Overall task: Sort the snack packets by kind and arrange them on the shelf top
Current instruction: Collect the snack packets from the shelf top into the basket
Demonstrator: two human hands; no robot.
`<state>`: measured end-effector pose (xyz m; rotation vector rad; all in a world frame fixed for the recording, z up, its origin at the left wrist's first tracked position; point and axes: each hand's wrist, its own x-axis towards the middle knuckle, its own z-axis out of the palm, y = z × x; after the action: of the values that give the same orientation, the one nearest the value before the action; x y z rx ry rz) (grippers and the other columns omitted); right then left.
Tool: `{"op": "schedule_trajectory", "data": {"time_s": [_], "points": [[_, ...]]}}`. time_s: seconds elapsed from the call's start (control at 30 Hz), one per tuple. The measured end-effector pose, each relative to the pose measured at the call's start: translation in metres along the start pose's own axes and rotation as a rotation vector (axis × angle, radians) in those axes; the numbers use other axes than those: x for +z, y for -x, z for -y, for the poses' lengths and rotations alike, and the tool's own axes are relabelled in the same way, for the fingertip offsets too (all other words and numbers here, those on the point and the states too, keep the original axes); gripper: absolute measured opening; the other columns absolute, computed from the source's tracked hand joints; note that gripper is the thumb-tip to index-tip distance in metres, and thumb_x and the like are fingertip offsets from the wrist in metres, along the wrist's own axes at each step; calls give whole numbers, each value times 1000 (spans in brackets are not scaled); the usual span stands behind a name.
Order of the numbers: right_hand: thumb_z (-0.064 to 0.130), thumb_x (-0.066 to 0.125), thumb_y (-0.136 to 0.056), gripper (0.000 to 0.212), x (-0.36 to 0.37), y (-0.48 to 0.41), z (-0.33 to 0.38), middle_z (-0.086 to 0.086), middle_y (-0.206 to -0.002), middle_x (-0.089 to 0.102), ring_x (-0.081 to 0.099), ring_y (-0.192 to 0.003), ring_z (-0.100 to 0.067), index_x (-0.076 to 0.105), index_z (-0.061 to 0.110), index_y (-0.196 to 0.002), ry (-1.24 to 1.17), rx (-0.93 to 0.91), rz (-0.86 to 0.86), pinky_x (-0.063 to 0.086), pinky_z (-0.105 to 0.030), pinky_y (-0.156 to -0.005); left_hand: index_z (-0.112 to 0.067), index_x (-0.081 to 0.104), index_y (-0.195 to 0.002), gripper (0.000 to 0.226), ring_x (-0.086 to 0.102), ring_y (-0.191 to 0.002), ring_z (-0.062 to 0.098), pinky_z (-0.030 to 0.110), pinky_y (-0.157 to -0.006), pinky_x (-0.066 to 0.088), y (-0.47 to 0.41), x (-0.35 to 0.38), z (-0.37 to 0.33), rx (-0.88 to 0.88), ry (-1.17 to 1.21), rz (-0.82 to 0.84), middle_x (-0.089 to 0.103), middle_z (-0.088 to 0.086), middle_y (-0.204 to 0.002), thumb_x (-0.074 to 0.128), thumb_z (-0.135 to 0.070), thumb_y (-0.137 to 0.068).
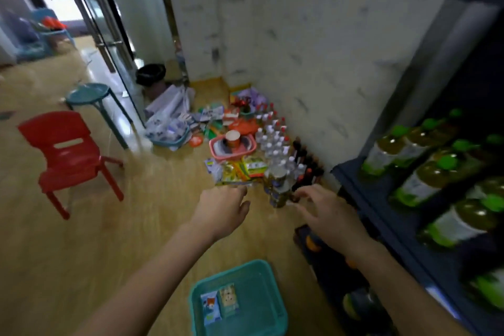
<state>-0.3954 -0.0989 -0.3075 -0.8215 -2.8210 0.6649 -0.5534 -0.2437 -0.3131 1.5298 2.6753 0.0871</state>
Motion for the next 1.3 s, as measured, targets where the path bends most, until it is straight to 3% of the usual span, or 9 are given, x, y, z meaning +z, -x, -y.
{"op": "schedule_trajectory", "data": {"time_s": [0.2, 0.43, 0.6, 0.93, 1.13, 1.3], "points": [[35, 47, -94, 32, -180, 90, 16, 6, -123, 54, 52, -110, -17, 51, 25, -124, 171, 134, -221, 45, -32, -83, -17, 56, -109, 31, 62, -98, 27, 31, -65, 42, 4, -160, -78, 242, -38, -244, 65, 4, -108, 39, -39, -95], [39, 49, -92, 36, -298, 270, 18, 7, -126, 54, 51, -117, -17, 51, 28, -125, 321, 451, -525, 49, -39, -88, -21, 57, -116, 34, 63, -102, 27, 37, -78, 48, 33, -249, -170, 532, 131, -377, 67, 0, -111, 45, -42, -93], [34, 55, -89, 32, -323, 399, 22, 5, -123, 58, 53, -117, -19, 56, 25, -119, 397, 727, -702, 45, -37, -90, -20, 60, -107, 30, 64, -91, 30, 40, -72, 52, 50, -266, -248, 750, 238, -412, 68, 3, -101, 49, -42, -91], [37, 55, -89, 32, -334, 556, 10, 7, -119, 58, 55, -112, -17, 56, 28, -119, 386, 1159, -813, 48, -37, -82, -19, 62, -112, 31, 61, -105, 26, 35, -75, 47, 99, -266, -412, 1043, 395, -386, 67, 3, -111, 52, -39, -91], [38, 55, -89, 31, -358, 593, -36, 8, -119, 58, 55, -113, -17, 55, 29, -118, 407, 1201, -809, 47, -37, -84, -21, 60, -112, 30, 59, -105, 22, 32, -74, 45, 107, -262, -495, 1051, 432, -382, 66, -1, -111, 51, -40, -91], [38, 53, -89, 33, -401, 613, -88, 6, -128, 56, 52, -118, -21, 55, 27, -121, 411, 1216, -787, 46, -39, -90, -19, 61, -108, 29, 59, -102, 28, 35, -73, 44, 100, -271, -553, 945, 435, -401, 66, 4, -110, 52, -40, -90]]}}
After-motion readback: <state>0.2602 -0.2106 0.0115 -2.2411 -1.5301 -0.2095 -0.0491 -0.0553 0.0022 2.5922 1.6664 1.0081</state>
